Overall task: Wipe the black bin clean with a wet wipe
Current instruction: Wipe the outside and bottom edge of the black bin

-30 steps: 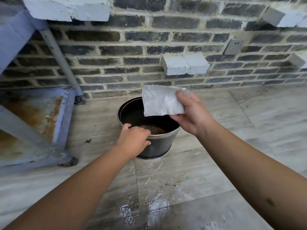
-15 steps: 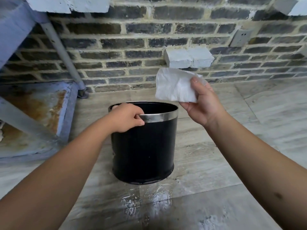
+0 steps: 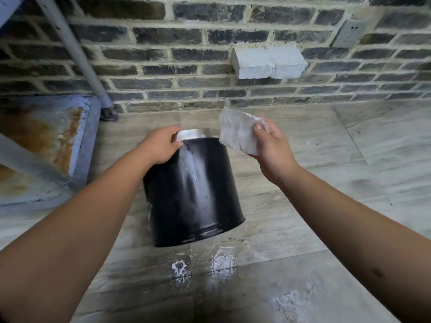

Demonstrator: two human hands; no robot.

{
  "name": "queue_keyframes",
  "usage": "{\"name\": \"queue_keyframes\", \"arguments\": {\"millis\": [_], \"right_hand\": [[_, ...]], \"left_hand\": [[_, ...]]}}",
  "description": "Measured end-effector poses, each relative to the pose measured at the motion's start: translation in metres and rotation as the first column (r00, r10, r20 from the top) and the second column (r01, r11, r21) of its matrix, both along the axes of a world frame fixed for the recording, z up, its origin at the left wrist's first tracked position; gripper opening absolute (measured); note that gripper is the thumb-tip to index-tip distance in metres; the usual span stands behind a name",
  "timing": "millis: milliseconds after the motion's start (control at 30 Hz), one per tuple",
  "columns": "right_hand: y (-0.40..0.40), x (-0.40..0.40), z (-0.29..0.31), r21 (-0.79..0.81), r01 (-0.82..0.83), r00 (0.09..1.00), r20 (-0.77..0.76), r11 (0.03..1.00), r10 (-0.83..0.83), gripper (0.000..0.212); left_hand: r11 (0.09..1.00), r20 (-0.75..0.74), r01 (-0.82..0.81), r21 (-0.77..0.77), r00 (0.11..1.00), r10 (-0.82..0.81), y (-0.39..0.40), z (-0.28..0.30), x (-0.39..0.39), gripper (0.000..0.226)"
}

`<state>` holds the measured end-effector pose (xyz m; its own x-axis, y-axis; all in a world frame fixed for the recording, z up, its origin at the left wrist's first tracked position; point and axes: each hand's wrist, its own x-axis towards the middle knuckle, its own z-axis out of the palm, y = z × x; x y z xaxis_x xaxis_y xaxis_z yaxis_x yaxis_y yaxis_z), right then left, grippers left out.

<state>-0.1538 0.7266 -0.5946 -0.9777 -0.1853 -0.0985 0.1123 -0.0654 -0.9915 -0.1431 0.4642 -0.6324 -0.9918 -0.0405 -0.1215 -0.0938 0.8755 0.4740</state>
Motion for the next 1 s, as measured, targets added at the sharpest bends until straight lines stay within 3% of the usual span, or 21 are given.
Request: {"name": "queue_keyframes", "arguments": {"millis": [100, 200, 267, 367, 433, 533, 700, 833, 1000], "right_hand": [[-0.007, 0.011, -0.024, 0.168, -0.040, 0.999, -0.018, 0.985, 0.044, 0.026], [-0.015, 0.027, -0.056, 0.416, -0.142, 0.969, -0.127, 0.898, 0.211, 0.032], [-0.021, 0.036, -0.078, 0.561, -0.222, 0.917, -0.159, 0.797, 0.367, 0.041], [-0.029, 0.048, -0.108, 0.722, -0.329, 0.827, -0.091, 0.609, 0.555, 0.048], [-0.029, 0.053, -0.123, 0.807, -0.321, 0.773, -0.079, 0.496, 0.629, 0.050], [-0.026, 0.053, -0.127, 0.817, -0.312, 0.753, -0.098, 0.484, 0.650, 0.051], [-0.026, 0.052, -0.128, 0.845, -0.300, 0.718, -0.106, 0.442, 0.688, 0.051], [-0.039, 0.043, -0.130, 0.896, -0.269, 0.744, -0.039, 0.354, 0.667, 0.056], [-0.075, 0.009, -0.133, 0.917, -0.244, 0.734, -0.038, 0.315, 0.678, 0.055]], "left_hand": [[0.998, -0.002, -0.045, 0.039, 0.999, 0.046, -0.006, -0.013, -0.008, 0.012], [0.998, 0.050, -0.043, 0.034, 0.998, 0.042, -0.007, -0.026, -0.014, 0.026], [0.999, 0.094, -0.042, 0.014, 0.995, 0.041, -0.006, -0.032, -0.015, 0.043], [0.995, 0.145, 0.030, -0.097, 0.989, -0.016, -0.002, -0.048, -0.018, 0.039], [0.984, 0.232, 0.085, -0.159, 0.972, -0.047, 0.000, -0.059, -0.015, 0.051], [0.989, 0.234, 0.050, -0.138, 0.972, -0.016, 0.001, -0.065, -0.008, 0.058], [0.986, 0.053, -0.163, 0.027, 0.985, 0.161, 0.013, -0.061, 0.057, 0.079], [0.999, 0.141, -0.046, -0.016, 0.989, 0.047, 0.022, -0.074, 0.127, 0.108], [1.000, 0.144, 0.003, 0.015, 0.990, -0.005, 0.014, -0.088, 0.131, 0.124]]}}
